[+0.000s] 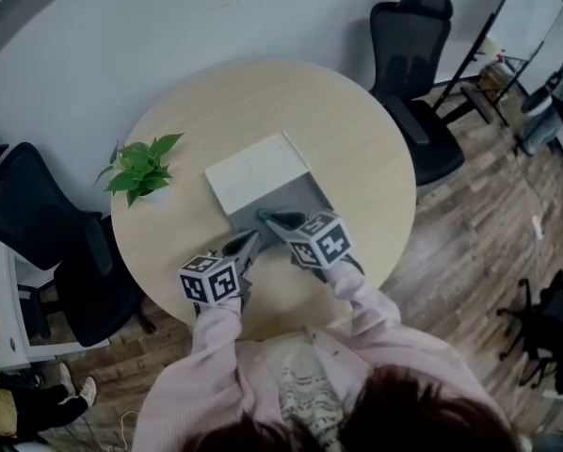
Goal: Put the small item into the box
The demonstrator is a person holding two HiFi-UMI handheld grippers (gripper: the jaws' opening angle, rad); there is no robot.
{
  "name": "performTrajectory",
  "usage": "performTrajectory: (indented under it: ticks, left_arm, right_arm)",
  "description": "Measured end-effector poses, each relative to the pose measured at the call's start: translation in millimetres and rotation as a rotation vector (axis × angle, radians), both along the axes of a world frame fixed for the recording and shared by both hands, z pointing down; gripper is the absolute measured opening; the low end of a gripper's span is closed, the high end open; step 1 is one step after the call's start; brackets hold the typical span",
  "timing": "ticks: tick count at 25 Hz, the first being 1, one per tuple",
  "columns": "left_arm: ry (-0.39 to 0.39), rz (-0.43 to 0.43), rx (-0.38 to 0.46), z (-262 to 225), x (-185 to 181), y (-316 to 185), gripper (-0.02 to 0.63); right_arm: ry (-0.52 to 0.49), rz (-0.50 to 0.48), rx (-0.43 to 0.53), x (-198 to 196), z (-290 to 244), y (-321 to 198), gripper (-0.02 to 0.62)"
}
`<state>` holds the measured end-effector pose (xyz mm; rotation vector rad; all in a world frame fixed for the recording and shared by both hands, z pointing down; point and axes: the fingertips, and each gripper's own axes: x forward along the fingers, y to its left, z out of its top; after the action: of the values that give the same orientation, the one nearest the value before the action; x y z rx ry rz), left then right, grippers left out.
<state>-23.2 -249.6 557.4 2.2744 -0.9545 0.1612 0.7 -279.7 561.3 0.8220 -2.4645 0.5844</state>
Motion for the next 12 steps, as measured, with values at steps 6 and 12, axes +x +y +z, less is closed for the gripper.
performTrajectory:
  ticks: [6, 12]
  left_arm:
    - [0.008, -0.006, 0.089, -11.6, -2.0, -4.5, 0.009]
    - [0.014, 0.003, 0.122, -16.9, -0.7, -4.5, 0.009]
  right_arm:
    - [-0.105, 0.057, 0.023, -5.1, -17.3, 2.8, 0.005]
    - [-0.127, 0.064, 0.057, -7.0, -25.4, 6.7, 0.002]
